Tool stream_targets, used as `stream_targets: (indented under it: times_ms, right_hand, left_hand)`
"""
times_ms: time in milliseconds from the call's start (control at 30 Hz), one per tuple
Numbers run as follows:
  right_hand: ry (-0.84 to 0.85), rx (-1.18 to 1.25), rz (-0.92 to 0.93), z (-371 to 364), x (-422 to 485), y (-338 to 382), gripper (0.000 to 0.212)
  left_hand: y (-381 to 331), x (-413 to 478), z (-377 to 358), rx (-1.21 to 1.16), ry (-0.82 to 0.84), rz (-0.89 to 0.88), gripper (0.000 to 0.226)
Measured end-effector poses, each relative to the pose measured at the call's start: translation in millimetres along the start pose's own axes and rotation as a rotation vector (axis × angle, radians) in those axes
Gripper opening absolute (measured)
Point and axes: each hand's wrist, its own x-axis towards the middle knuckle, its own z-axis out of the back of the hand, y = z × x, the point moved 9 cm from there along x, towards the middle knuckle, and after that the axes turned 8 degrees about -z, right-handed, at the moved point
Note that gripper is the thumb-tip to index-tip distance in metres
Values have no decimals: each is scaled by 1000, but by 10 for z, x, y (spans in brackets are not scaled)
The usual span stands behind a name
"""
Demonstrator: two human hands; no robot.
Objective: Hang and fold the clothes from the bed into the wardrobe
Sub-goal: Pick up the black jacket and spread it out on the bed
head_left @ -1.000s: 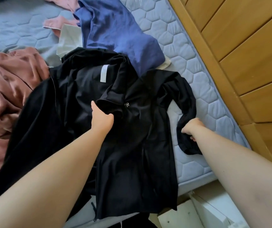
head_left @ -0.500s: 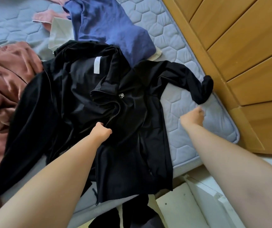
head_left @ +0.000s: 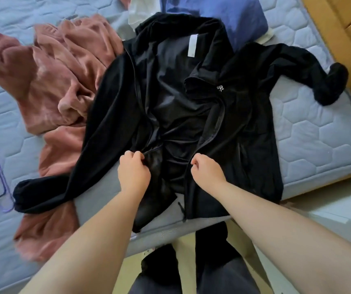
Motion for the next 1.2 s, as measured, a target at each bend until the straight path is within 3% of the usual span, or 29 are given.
stream_targets:
  times_ms: [33, 100, 167, 233, 267, 333, 400, 433, 500, 567, 633, 700, 767, 867, 1000, 1100, 1200]
  right_hand:
    - [65, 27, -25, -195, -27, 67, 11]
    - [142, 111, -100, -555, -66, 148, 13]
    - [219, 242, -205, -874, -117, 195, 41]
    - [294, 327, -286, -1139, -166, 216, 68]
    - [317, 328, -315, -1233, -173, 212, 70]
    - [327, 367, -350, -1308, -194, 199, 50]
    - [302, 566, -431, -1250, -250, 152, 23]
    - [278, 678, -479, -1204, -287, 89, 12]
    - [251, 677, -561, -1094, -414, -82, 16]
    - [133, 338, -633, -869, -507, -296, 16]
    - [-117, 68, -536, -577, -553, -243, 21]
    - [-205, 213, -416, -530, -575, 13, 23]
    - [-191, 329, -351, -632, -537, 277, 23]
    - [-2, 488, -363, -1019, -473, 586, 26]
    - [186, 178, -401, -1501, -404, 718, 41]
    - [171, 29, -451, -1557, -401, 669, 32]
    - [189, 42, -492, -1530, -443, 606, 22]
  left_hand:
    - [235, -61, -11, -27, 0, 63, 32]
    - [678, -186, -259, -176, 167, 229, 42]
    - [927, -365, -581, -511, 376, 412, 48]
    - [1042, -511, -727, -792, 429, 547, 47]
    - [1089, -547, -761, -859, 431, 568, 43]
    - [1114, -646, -828, -988, 496, 581, 25]
    - [1092, -750, -833, -1098, 561, 606, 6]
    - [1108, -775, -817, -1129, 555, 620, 17]
    - [1109, -814, -743, -1164, 540, 618, 33]
    - [1065, -842, -691, -1156, 580, 556, 36]
    - [1032, -872, -662, -1138, 611, 495, 39]
    - [1014, -914, -644, -1158, 613, 496, 36]
    - [1025, -956, -634, -1138, 622, 495, 27]
    - [1125, -1026, -666, -1085, 650, 483, 27]
    - [1206, -1095, -669, -1046, 635, 488, 21]
    - [1201, -1169, -685, -1046, 616, 482, 25]
    - [1188, -1152, -705, -1047, 582, 538, 25]
